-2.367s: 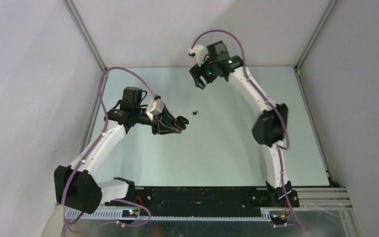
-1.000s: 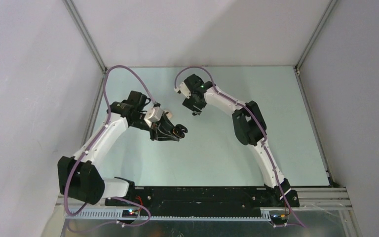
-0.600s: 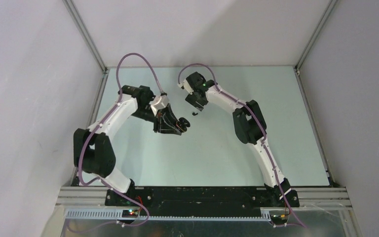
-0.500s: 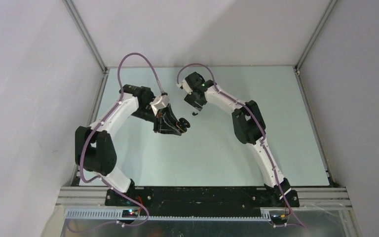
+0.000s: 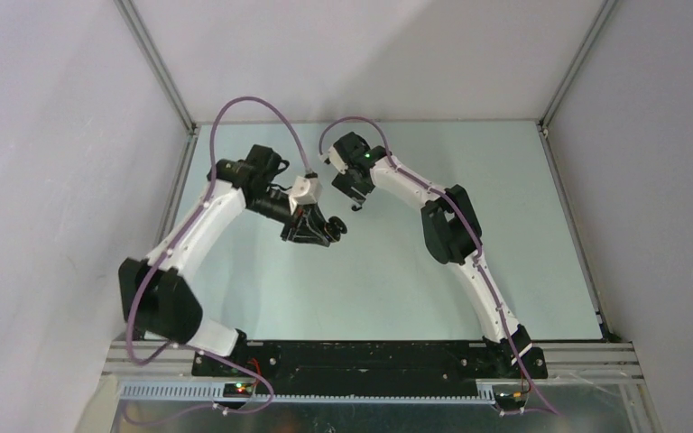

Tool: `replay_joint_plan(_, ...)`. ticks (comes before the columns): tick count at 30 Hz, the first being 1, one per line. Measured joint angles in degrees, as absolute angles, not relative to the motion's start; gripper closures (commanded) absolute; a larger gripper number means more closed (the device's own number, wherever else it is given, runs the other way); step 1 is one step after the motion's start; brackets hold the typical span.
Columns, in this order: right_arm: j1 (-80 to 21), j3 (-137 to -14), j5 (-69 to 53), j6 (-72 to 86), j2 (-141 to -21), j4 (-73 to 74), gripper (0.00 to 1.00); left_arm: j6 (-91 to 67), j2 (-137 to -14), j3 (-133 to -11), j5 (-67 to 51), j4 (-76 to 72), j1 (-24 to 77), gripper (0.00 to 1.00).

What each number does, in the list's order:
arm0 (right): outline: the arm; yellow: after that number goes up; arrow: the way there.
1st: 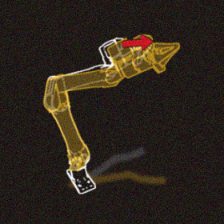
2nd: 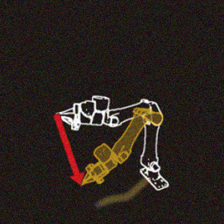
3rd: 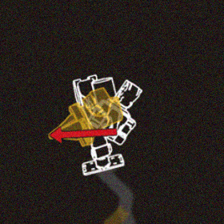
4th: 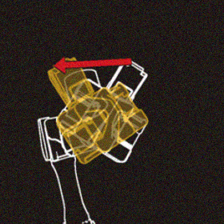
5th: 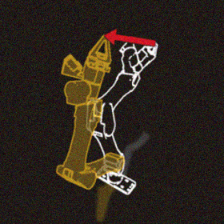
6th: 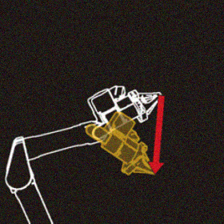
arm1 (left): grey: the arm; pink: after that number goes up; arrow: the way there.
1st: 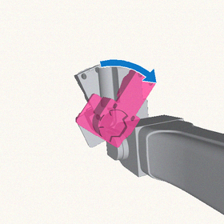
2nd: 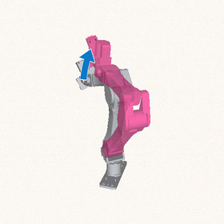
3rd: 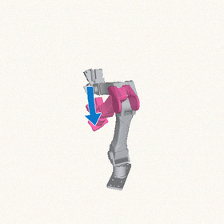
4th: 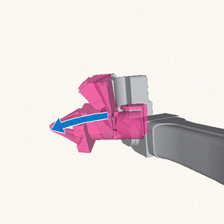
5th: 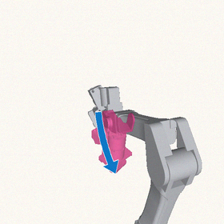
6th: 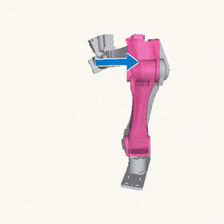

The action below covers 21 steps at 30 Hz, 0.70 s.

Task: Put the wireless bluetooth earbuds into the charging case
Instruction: Pick up the earbud from the center of the board.

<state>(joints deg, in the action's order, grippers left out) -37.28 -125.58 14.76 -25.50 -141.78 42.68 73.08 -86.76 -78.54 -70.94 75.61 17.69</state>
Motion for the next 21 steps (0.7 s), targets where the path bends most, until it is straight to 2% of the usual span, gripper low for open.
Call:
replay_joint_plan(8,-37.3,-125.6,14.7,-25.0,-141.8,43.0,0.17,39.8,-69.6,-58.7,-60.3,33.2,20.6,1.00)
replay_joint_plan(21,-37.0,-125.9,11.5,-20.9,-141.8,44.7,0.19,-4.5,-65.8,-33.3,-57.2,-33.7,20.0,1.00)
